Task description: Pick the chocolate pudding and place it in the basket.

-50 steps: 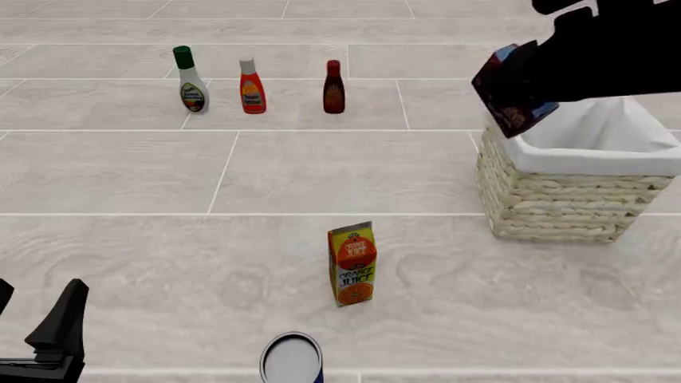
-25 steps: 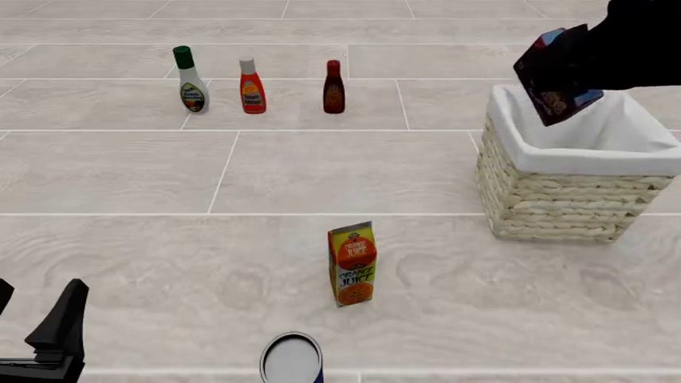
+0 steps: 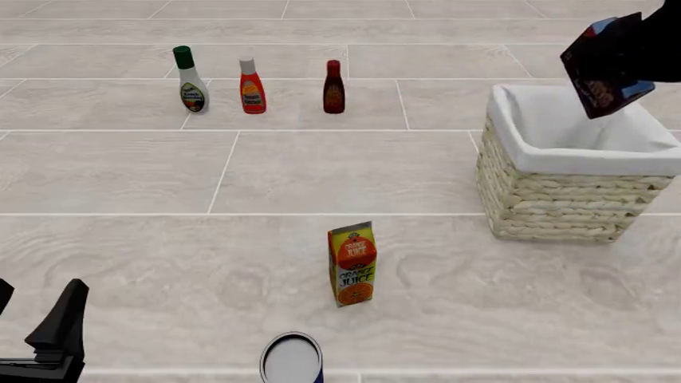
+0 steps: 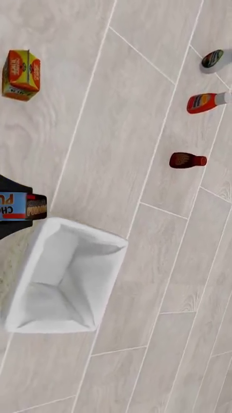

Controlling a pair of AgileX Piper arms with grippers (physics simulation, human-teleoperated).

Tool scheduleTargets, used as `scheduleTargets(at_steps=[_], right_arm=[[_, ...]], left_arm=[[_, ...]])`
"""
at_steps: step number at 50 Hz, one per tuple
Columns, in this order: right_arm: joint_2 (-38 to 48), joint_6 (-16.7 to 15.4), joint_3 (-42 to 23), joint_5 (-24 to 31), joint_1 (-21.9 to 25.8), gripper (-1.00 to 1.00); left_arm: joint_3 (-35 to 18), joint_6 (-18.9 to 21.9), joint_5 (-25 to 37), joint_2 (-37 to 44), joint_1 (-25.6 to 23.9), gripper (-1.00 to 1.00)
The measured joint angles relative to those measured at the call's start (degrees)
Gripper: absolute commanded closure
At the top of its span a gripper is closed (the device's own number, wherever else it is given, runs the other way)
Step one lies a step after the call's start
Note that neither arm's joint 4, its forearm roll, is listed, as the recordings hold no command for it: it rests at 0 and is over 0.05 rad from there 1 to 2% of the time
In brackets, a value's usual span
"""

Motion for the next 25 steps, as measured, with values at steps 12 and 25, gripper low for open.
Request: scheduleTargets(at_steps=[12,25], right_arm=[[-0.13,-1.11,-0.85,0.47,-3.15,1.00],[0.14,-2.46,-1.69,0.70,-7.01,1.00]], left_arm=[[0.00,0.00,0.00,0.00,0.00,-1.00],[0.00,0.00,0.00,0.00,0.00,-1.00]])
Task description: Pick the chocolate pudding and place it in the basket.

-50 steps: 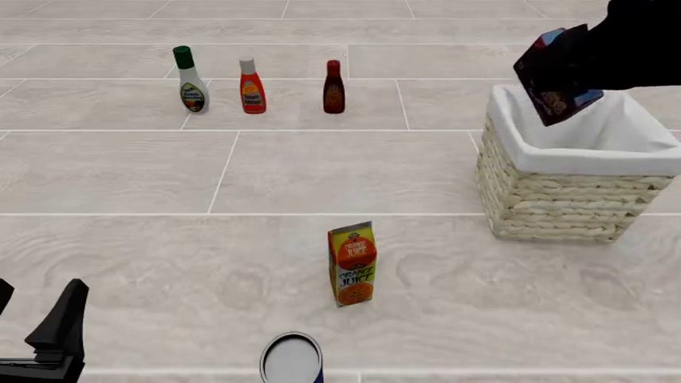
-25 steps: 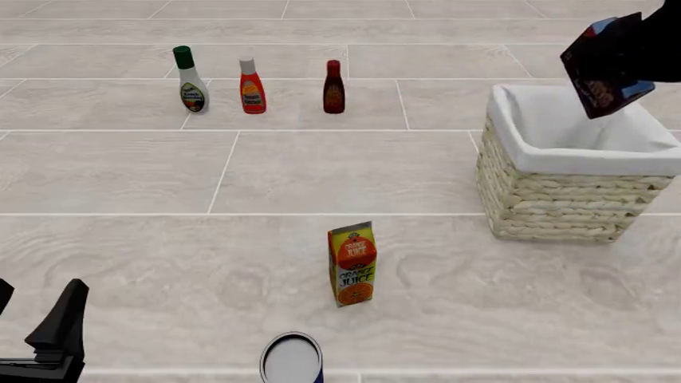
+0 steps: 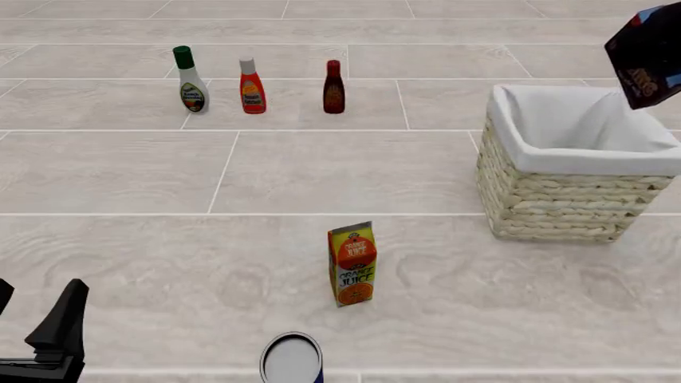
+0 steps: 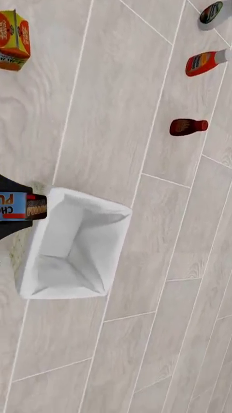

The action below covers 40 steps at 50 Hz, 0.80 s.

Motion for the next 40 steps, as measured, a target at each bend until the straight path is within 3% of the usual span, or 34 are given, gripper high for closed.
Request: scheduleTargets(at_steps=[18,40], right_arm=[[0.41,-1.23,0.46,-0.96,-4.04,1.00],[5.62,-2.63,-2.73,-1.44,-5.27,1.00]], left_arm=[[0.00,0.00,0.00,0.00,0.00,-1.00],[0.00,0.00,0.00,0.00,0.00,-1.00]])
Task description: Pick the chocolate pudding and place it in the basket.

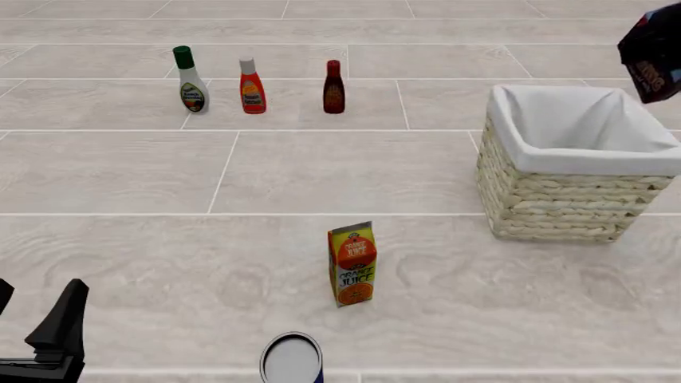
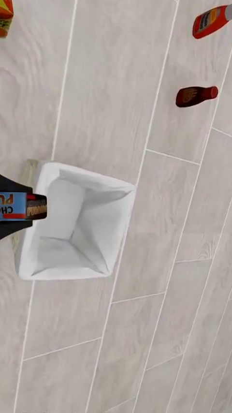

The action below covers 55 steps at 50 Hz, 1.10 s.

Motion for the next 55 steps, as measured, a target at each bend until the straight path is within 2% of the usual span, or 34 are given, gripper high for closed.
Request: scheduleTargets(at_steps=[29,55], right_arm=[[13.32,-1.15,-11.20,0.76,-1.23,1.00],[24.22,-2.54,-23.91,4.88,-3.25,1.00]], left_arm=[[0.00,0.00,0.00,0.00,0.00,-1.00],[0.00,0.00,0.00,0.00,0.00,-1.00]])
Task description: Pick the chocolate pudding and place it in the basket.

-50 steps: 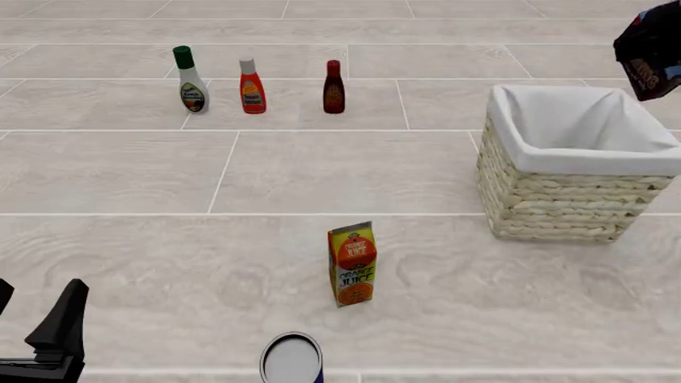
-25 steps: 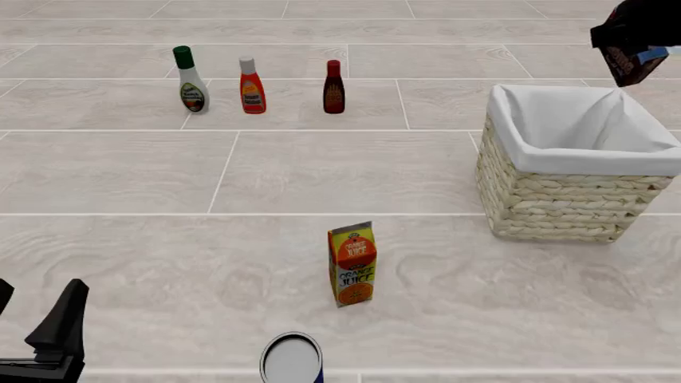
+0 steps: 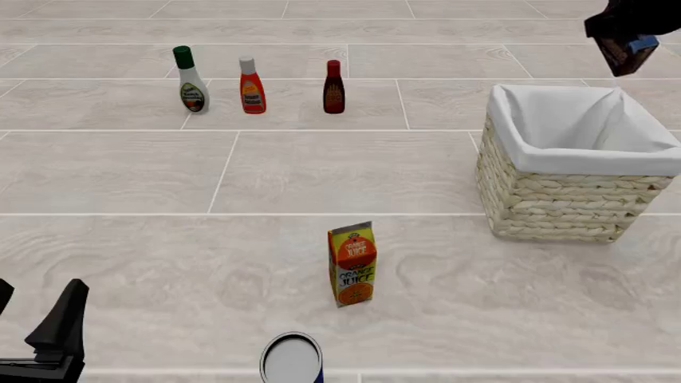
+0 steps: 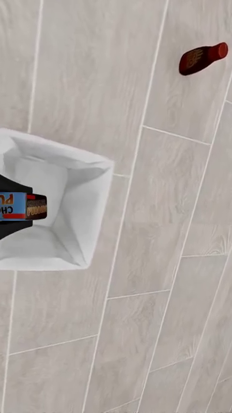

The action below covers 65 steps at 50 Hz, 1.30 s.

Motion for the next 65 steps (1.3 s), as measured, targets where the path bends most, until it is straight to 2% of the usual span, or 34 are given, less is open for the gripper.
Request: scheduleTargets(at_steps=[19,48,65], right_arm=[[8.36,-0.84,-8.83,2.87,-0.38,1.00],[19.09,-4.53,-24.34,14.77,-1.66,1.00],[22.99,-5.20,-27.67,16.16,-1.72,1.00]], left_arm=[[0.00,0.00,0.00,0.00,0.00,-1.00],[0.00,0.00,0.00,0.00,0.00,-1.00],[0.00,0.00,0.00,0.00,0.00,-1.00]])
